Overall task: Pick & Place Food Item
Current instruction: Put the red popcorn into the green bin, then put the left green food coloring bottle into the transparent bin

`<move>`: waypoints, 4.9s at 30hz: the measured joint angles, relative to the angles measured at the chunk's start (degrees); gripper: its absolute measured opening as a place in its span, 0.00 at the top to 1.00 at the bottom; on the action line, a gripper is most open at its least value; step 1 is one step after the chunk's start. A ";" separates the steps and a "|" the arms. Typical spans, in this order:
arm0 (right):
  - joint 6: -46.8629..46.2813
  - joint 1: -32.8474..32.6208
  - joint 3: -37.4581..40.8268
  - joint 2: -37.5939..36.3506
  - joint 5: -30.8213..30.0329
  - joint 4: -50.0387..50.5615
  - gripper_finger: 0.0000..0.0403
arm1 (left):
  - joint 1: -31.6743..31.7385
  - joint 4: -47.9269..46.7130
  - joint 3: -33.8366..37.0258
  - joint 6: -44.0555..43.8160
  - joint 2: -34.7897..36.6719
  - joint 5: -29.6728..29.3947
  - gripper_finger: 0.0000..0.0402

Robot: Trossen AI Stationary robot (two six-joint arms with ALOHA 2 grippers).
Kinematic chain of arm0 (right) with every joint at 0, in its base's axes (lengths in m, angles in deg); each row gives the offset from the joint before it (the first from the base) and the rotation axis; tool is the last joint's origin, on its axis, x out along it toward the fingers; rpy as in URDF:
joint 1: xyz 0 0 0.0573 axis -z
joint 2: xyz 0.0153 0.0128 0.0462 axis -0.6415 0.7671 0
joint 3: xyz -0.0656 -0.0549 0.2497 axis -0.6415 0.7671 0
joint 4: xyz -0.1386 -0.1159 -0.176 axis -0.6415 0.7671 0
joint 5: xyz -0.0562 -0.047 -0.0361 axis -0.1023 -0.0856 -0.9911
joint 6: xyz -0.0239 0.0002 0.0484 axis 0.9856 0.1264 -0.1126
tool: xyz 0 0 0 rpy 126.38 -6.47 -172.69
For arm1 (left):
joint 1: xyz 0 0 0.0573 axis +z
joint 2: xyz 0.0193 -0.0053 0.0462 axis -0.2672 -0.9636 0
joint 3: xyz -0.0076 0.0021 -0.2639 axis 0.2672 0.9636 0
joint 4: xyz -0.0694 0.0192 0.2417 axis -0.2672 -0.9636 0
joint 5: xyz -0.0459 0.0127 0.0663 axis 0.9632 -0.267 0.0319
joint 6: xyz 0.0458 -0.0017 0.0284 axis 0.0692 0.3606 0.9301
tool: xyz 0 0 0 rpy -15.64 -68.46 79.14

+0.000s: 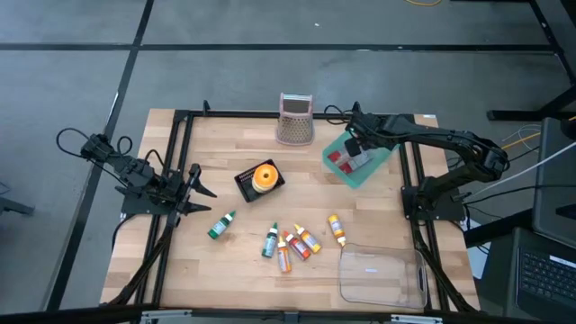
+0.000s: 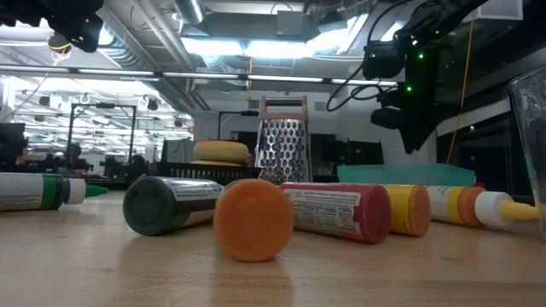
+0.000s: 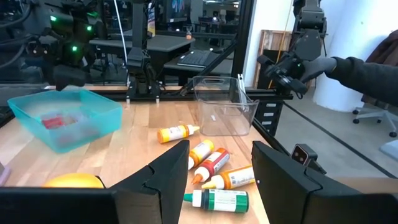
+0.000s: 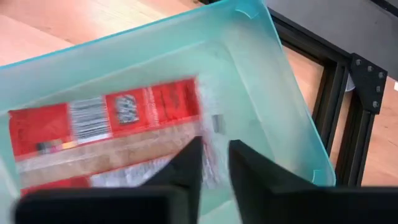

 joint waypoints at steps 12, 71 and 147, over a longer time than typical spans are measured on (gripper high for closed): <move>0.11 -1.28 -0.02 -0.07 -0.30 -5.83 0.42 | 0.00 -0.22 0.00 0.86 0.00 -0.03 0.57; 39.95 -50.49 -3.45 13.43 7.49 -96.13 0.55 | -9.18 -33.90 -18.39 -59.11 -53.84 -5.21 0.57; 38.92 -50.03 -3.45 12.87 7.53 -94.38 0.55 | -12.90 -9.83 -12.20 -53.07 -63.56 -7.21 0.67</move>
